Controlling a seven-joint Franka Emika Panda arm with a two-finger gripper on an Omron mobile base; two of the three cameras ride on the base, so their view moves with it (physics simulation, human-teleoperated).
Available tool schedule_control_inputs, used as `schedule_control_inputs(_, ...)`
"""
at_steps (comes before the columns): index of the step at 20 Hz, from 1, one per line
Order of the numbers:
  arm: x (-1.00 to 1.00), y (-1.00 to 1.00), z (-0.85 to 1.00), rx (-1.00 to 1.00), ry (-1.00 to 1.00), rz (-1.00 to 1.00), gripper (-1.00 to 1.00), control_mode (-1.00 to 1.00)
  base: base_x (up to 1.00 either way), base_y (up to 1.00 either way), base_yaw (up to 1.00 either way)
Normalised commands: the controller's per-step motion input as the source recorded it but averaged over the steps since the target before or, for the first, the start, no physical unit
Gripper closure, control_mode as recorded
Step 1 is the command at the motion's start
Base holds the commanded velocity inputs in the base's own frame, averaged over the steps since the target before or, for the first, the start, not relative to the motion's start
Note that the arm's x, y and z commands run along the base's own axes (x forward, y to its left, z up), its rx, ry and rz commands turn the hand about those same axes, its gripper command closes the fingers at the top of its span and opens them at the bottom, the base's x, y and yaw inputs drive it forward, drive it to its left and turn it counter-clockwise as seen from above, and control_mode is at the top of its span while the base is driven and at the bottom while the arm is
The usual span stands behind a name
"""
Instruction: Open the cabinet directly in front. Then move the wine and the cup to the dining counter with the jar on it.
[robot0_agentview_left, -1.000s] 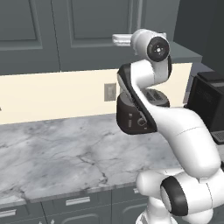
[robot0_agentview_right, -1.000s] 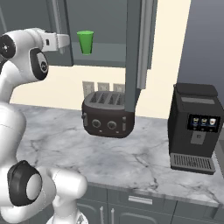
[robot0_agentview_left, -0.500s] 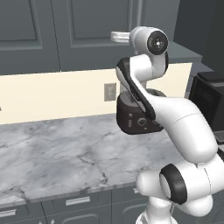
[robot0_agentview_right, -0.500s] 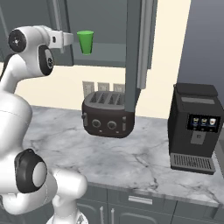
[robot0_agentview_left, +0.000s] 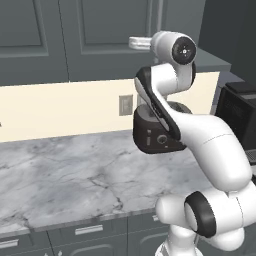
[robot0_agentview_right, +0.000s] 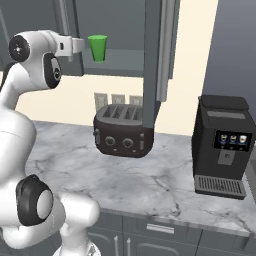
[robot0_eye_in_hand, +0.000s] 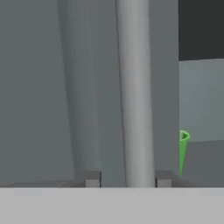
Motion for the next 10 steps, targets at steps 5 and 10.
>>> schedule_control_inputs(5,-0.46,0.62,0.2,0.01,-0.09,-0.02,1.0,-1.0,0.0,0.0,0.0)
schedule_control_inputs(10,-0.59,0.98,0.25,0.01,-0.01,-0.03,1.0,-1.0,0.0,0.0,0.0)
